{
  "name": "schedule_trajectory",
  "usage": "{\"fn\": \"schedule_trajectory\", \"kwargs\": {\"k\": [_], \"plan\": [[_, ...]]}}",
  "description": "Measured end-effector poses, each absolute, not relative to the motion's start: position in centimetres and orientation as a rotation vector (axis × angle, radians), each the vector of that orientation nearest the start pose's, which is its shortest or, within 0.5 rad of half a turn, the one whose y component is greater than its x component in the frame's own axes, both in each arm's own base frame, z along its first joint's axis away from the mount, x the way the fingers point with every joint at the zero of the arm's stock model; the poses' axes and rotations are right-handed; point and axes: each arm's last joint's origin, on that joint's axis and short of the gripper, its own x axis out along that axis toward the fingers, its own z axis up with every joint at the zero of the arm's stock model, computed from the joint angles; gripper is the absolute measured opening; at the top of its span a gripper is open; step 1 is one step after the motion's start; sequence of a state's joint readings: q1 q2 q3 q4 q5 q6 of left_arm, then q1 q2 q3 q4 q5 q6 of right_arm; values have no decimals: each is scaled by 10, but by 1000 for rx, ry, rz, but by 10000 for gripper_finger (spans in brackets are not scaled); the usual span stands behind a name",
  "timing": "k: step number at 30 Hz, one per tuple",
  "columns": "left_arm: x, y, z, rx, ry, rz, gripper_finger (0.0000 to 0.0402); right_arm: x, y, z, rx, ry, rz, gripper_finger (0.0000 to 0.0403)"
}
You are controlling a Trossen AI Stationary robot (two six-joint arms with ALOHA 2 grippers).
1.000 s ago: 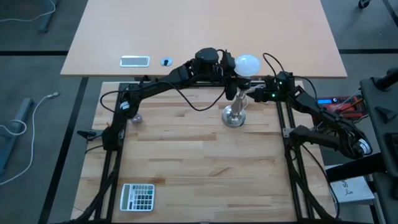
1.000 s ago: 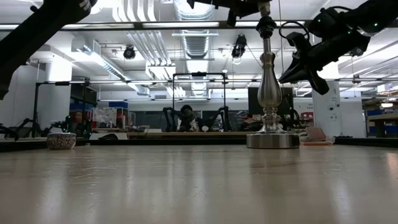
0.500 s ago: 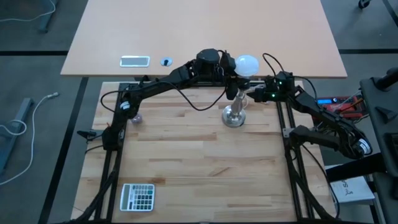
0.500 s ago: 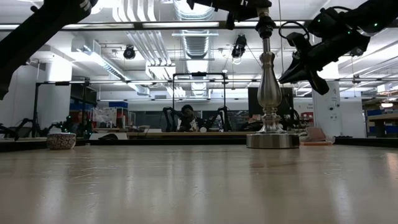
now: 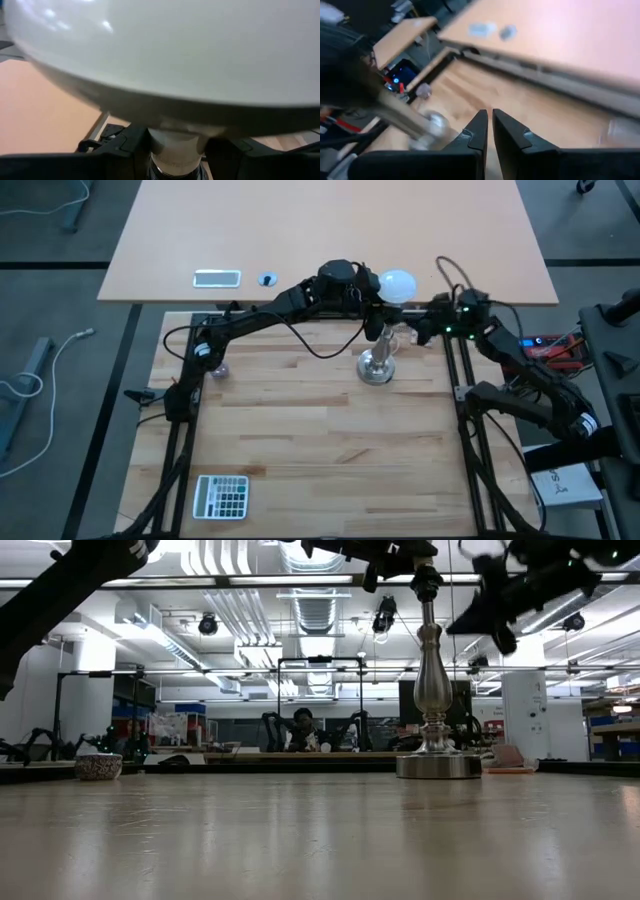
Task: Screw lightbulb
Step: Insert the light bulb into the lamp
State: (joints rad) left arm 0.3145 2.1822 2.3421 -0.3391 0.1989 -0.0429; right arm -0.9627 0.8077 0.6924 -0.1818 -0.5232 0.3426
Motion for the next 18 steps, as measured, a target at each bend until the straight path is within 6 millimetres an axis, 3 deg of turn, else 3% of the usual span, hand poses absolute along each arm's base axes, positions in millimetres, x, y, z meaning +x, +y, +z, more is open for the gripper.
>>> {"fn": "schedule_trajectory", "kwargs": {"k": [5,12,18], "plan": [[476,149,400,-76,182,117,139,105,-126,341,296,63,-450,23],[475,149,399,-35,189,90,139,102,-120,375,142,21,-421,28],[475,149,399,-45,190,89,139,103,-119,397,158,87,-398,88]]}}
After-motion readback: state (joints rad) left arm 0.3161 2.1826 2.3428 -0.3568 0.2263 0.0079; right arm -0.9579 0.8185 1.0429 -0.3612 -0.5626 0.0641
